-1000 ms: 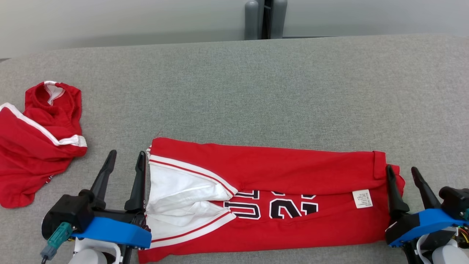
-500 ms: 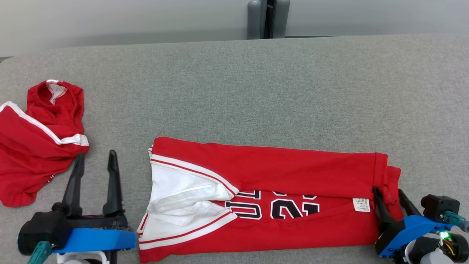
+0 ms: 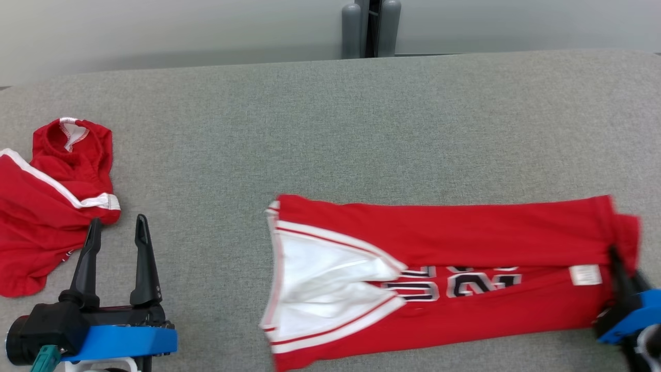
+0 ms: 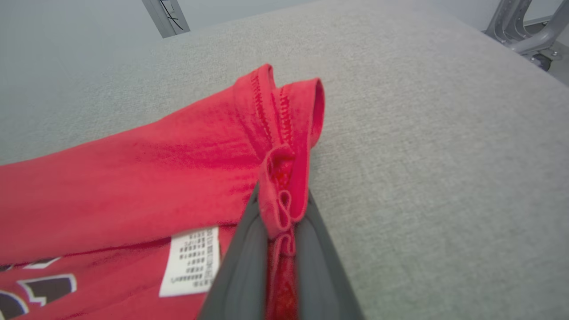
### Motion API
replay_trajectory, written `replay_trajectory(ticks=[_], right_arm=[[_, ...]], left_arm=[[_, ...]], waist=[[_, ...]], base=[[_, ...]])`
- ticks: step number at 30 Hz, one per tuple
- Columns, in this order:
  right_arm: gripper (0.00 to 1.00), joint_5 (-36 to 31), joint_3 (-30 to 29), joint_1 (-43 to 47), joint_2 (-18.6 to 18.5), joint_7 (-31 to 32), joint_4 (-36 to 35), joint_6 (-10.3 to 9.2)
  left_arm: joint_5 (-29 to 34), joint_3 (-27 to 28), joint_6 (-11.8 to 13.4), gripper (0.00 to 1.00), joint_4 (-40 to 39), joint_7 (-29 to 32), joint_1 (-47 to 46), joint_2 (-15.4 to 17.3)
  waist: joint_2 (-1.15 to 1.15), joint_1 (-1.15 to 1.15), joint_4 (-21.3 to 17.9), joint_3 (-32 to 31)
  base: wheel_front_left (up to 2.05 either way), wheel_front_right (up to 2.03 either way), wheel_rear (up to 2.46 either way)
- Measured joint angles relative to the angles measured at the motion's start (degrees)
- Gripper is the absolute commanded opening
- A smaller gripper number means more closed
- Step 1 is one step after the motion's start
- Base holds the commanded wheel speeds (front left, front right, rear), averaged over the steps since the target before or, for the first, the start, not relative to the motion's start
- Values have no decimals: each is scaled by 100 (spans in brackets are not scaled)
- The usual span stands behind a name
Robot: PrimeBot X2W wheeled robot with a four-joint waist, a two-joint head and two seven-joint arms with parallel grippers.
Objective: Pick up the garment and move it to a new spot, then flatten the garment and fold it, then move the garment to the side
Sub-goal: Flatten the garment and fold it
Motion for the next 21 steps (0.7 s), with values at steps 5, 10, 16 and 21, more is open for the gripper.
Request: replay_trajectory(ticks=[5, 10, 16, 21], right_arm=[[0, -336, -568, -212, -363, -58, -41, -4], [0, -567, -506, -297, -302, 89, -374, -5], [0, -580, -76, -230, 2, 288, -1010, -5], [0, -401, 463, -1, 303, 558, -1666, -7]], left_arm=[[22, 30, -21, 100, -22, 1, 0, -11], [-12, 0, -16, 100, -20, 1, 7, -13], [-21, -75, -14, 100, -14, 0, 21, -14], [-21, -103, -13, 100, -3, 1, 42, -14]], waist=[[0, 0, -28, -18], [0, 0, -94, -54], [0, 0, -155, -101], [0, 0, -173, -104]], base=[[0, 0, 0], [0, 0, 0], [0, 0, 0], [0, 0, 0]])
